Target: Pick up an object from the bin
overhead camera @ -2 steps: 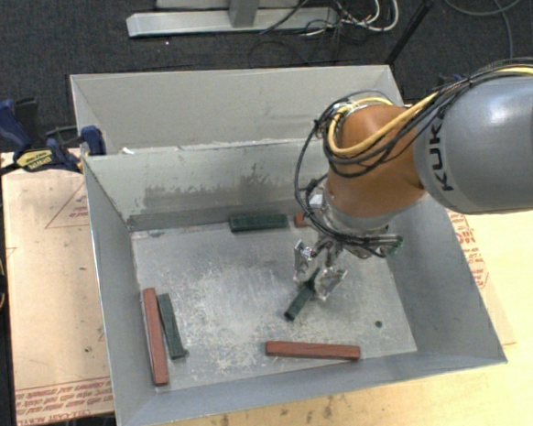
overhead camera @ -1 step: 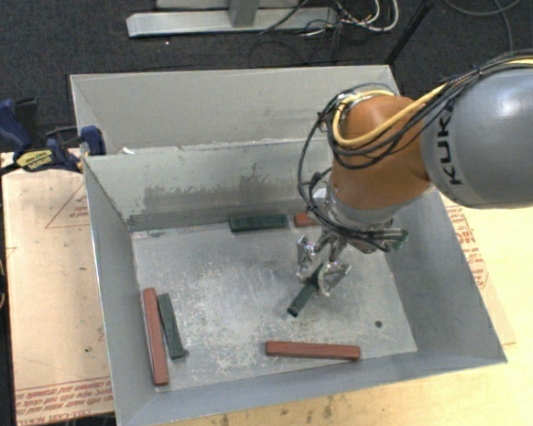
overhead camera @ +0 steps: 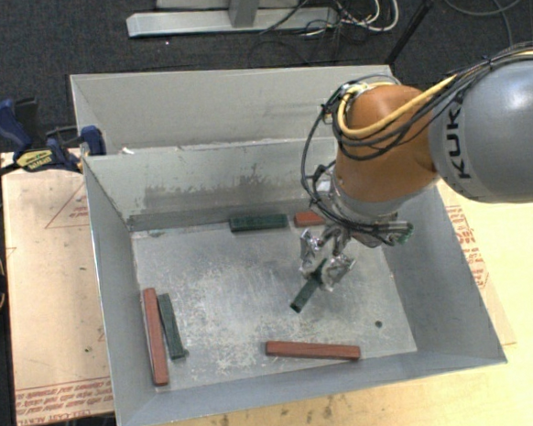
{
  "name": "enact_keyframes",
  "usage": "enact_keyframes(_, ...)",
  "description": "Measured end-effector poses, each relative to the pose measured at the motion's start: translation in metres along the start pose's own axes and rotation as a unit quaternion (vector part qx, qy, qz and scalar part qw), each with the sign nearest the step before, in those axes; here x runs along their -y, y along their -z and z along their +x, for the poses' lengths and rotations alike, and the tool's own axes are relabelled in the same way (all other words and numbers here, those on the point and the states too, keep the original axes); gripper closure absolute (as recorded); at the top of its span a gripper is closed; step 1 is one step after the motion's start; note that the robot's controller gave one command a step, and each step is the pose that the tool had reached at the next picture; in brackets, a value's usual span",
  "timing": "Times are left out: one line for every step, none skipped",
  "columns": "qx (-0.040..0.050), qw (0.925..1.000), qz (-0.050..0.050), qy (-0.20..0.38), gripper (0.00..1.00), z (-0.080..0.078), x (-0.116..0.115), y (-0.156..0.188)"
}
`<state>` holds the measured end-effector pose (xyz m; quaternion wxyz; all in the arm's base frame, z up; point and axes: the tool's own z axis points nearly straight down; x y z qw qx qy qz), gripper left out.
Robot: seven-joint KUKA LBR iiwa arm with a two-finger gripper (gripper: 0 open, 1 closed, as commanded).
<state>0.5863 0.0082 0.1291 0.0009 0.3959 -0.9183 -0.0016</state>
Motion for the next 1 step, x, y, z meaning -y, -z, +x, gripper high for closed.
enact_keyframes(0.0011,1.0000,0.001,0.000,1.00,-0.0005,0.0002,0.0204)
